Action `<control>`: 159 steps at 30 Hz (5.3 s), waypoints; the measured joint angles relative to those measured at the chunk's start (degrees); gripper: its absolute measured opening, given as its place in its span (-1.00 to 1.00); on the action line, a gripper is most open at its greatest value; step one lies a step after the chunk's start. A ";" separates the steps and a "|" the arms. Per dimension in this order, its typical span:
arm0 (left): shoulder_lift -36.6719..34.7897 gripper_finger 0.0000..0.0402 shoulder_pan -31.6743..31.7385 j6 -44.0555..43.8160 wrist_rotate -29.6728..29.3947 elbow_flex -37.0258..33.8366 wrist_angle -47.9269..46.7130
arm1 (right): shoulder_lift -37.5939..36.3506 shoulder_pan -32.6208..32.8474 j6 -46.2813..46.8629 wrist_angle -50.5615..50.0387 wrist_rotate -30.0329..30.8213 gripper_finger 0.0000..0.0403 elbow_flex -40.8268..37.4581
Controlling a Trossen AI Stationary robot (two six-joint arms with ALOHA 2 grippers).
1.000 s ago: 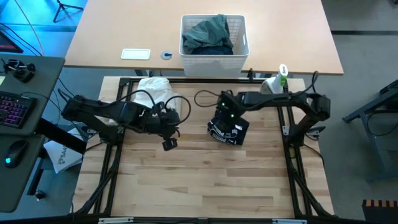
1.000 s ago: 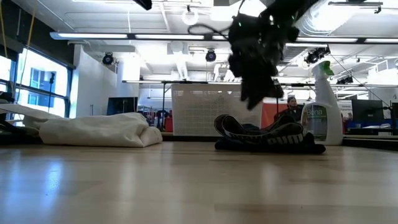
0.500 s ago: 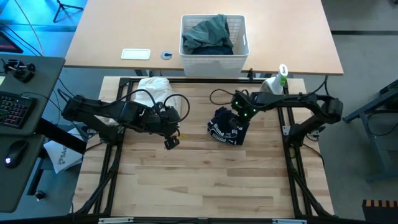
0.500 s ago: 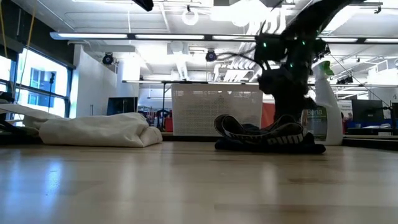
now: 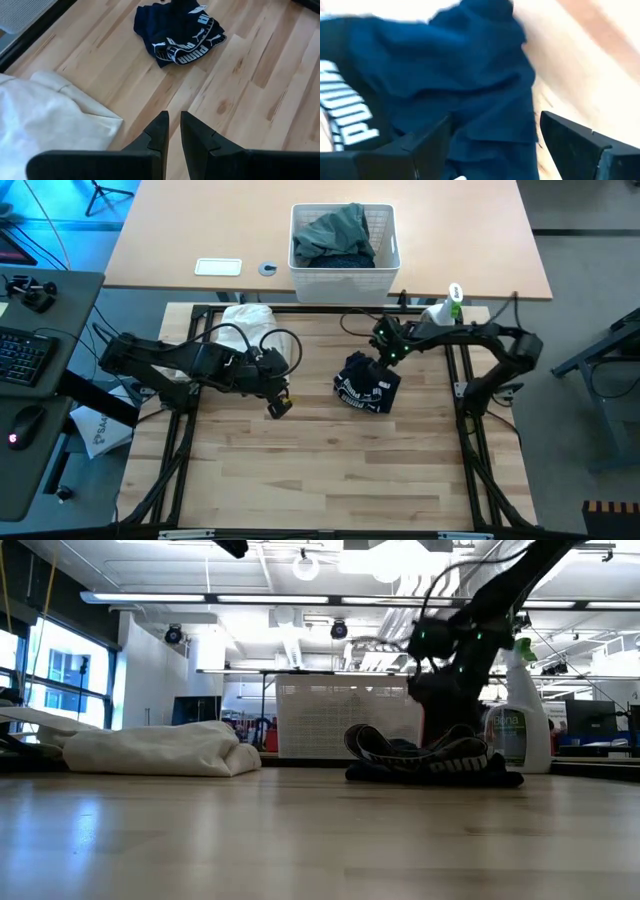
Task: Fold Laundry from Bin
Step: Put the folded blue boxer short into the white bin, then return to Home Position
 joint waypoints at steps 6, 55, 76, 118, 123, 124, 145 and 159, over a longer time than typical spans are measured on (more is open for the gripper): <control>0.00 -0.83 0.42 -2.26 0.08 0.00 -0.50 | 6.67 0.15 -3.76 0.84 -5.12 0.30 0.23; -22.60 -0.83 32.26 43.25 -4.83 -0.02 12.22 | 32.41 -29.34 31.92 15.14 -19.03 -0.99 75.66; -20.93 -0.83 32.24 38.76 -5.46 -0.02 13.30 | 42.23 -34.93 15.51 -22.31 -16.37 -0.76 87.25; -19.69 -0.83 32.24 34.71 -3.80 -0.02 13.01 | -3.12 -5.67 -15.84 -51.45 -14.57 -0.34 82.94; -19.69 -0.83 32.24 32.29 -4.85 -0.02 13.03 | -14.59 2.50 -9.84 -25.08 -14.14 -0.34 57.83; -19.69 -0.83 32.24 31.57 -4.86 -0.02 13.03 | -16.85 3.82 -7.95 -18.19 -14.23 -0.34 50.97; -19.56 -0.83 32.24 14.35 -2.88 -0.02 13.28 | -62.79 21.76 23.53 33.38 -1.31 -0.34 -23.34; -19.56 -0.83 32.17 8.83 1.84 -0.02 13.09 | -79.30 41.46 18.33 47.76 22.14 -0.34 -44.08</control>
